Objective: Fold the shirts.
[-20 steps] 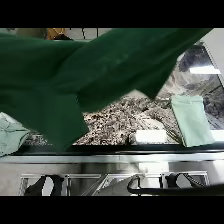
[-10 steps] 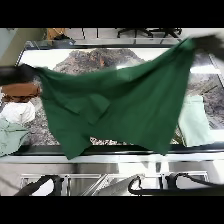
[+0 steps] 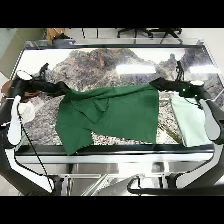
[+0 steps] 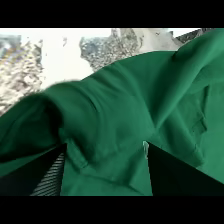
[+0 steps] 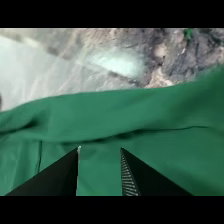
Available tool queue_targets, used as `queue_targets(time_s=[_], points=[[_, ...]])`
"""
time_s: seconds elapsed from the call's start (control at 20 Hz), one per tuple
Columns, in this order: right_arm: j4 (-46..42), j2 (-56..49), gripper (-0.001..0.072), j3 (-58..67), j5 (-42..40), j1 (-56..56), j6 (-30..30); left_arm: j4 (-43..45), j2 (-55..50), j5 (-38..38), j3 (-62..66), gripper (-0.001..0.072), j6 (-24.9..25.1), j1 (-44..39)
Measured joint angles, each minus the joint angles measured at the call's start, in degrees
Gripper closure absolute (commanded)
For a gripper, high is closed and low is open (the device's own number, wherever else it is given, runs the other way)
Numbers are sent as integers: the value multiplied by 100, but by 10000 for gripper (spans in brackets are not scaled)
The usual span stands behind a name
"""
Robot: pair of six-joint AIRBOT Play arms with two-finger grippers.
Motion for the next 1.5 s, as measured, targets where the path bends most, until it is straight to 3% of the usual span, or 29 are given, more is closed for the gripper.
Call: queue_targets(time_s=[0.15,0.3,0.45,0.7,0.75,0.9,0.95,1.0,1.05,1.2,1.3,1.5], points=[[-636,446,409,-50,654,-457,385,111,4,-813,284,170,-59,511],[-1480,1169,408,-610,1023,-879,817,699,398,-1239,-450,170,-81,957],[-2173,2035,408,-1727,1084,-1198,1209,1145,844,-1080,-1716,169,11,1307],[-2535,2966,401,-3379,841,-1399,1491,1198,1143,-509,-3141,169,291,1512],[-2549,3047,331,-3615,844,-1412,1513,1062,1165,-450,-3285,170,374,1486],[-2520,3176,322,-4166,896,-1414,1574,789,1189,-175,-3508,186,616,1316],[-2516,3193,321,-4312,903,-1384,1580,704,1187,-70,-3521,333,675,1233],[-2500,3204,322,-4452,920,-1335,1613,682,1185,66,-3515,526,728,1147],[-2476,3215,321,-4597,927,-1257,1613,654,1176,153,-3491,599,765,1067],[-2463,3185,321,-4916,824,-979,1637,590,1174,227,-3442,600,887,796],[-2463,3099,321,-5045,739,-809,1670,509,1180,175,-3440,693,955,658],[-2371,2955,323,-5145,730,-662,1705,442,1187,72,-3436,693,1045,605]])
